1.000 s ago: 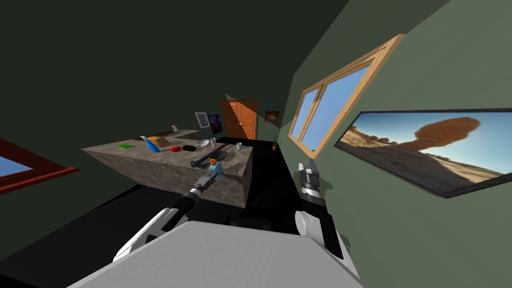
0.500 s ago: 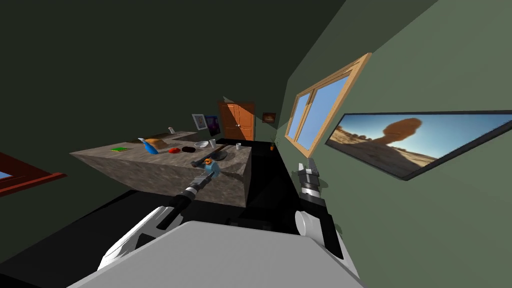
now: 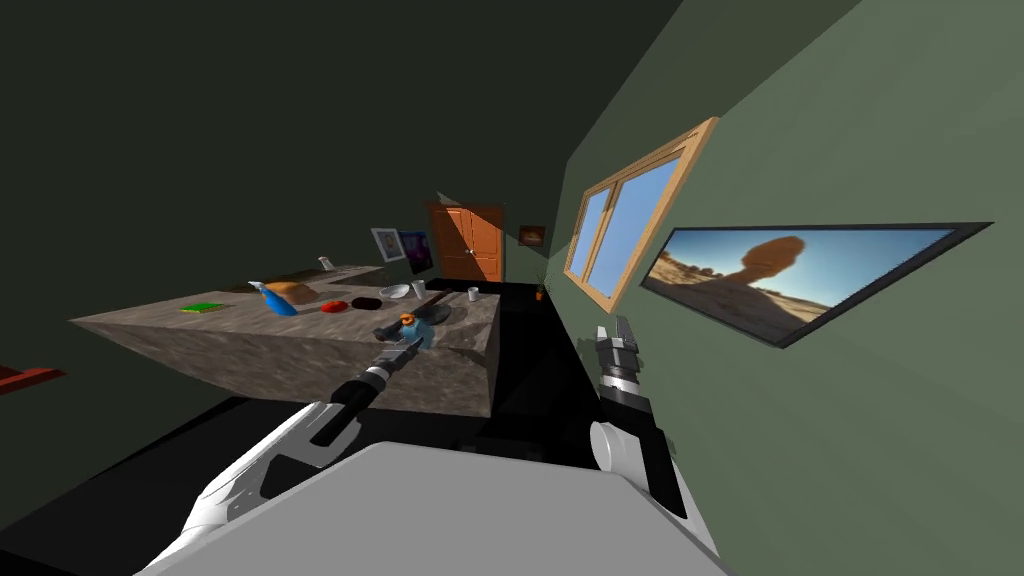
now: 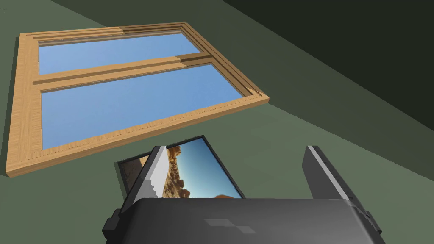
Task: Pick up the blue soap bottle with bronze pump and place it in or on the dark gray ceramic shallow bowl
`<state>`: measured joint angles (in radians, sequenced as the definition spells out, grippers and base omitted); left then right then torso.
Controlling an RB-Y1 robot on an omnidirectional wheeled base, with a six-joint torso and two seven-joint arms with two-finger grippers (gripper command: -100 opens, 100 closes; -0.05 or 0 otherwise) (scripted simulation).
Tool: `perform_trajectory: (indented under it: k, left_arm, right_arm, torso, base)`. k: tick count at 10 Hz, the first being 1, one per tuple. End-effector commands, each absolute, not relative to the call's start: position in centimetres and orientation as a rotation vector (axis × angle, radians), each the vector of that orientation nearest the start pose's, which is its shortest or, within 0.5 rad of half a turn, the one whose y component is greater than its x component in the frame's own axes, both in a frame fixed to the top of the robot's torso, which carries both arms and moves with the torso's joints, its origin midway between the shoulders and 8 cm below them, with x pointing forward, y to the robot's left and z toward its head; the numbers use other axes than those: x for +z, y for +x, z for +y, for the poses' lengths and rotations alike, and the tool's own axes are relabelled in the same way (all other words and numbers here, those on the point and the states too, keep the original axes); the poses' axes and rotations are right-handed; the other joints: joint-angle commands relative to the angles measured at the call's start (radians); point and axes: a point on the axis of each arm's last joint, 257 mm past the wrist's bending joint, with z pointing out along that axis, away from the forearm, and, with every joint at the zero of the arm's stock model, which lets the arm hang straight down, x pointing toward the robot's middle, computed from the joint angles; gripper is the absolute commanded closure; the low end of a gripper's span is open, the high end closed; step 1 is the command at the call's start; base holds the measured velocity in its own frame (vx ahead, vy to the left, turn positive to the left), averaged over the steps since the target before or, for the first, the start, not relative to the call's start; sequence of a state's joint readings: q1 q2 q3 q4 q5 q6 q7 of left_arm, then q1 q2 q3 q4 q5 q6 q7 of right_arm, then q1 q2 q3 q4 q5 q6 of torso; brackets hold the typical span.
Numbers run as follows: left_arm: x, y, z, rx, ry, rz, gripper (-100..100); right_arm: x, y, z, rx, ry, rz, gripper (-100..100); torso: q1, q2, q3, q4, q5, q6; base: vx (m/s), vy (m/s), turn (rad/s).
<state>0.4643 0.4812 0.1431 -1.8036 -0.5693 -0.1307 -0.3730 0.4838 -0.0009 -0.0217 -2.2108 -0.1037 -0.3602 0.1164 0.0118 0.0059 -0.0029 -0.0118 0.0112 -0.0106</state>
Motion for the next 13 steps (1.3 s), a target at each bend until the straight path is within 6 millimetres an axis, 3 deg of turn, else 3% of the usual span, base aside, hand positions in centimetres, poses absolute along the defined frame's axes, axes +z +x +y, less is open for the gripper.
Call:
perform_trajectory:
  k: [1, 8, 13]
  left_arm:
    - [-23.0, 40.7, 43.7, -0.004, -0.149, 1.663, 100]
    - [-18.3, 42.3, 46.6, 0.076, -0.156, 1.627, 100]
    - [-13.4, 43.6, 48.6, 0.14, -0.158, 1.576, 100]
  right_arm:
    - [-3.0, 37.6, -30.3, 1.201, 0.828, 0.719, 0]
    - [-3.0, 37.5, -30.3, 1.201, 0.828, 0.719, 0]
    - [-3.0, 37.5, -30.3, 1.201, 0.828, 0.719, 0]
  torso:
    - [0.0, 0.0, 0.0, 0.0, 0.0, 0.0]
    - [-0.001, -0.001, 0.0, 0.001, -0.001, 0.002]
    - [-0.001, -0.003, -0.001, 0.001, -0.001, 0.002]
  base:
    - [0.046, 0.066, -0.197]
    - [0.048, 0.069, -0.123]
    - [0.065, 0.088, -0.139]
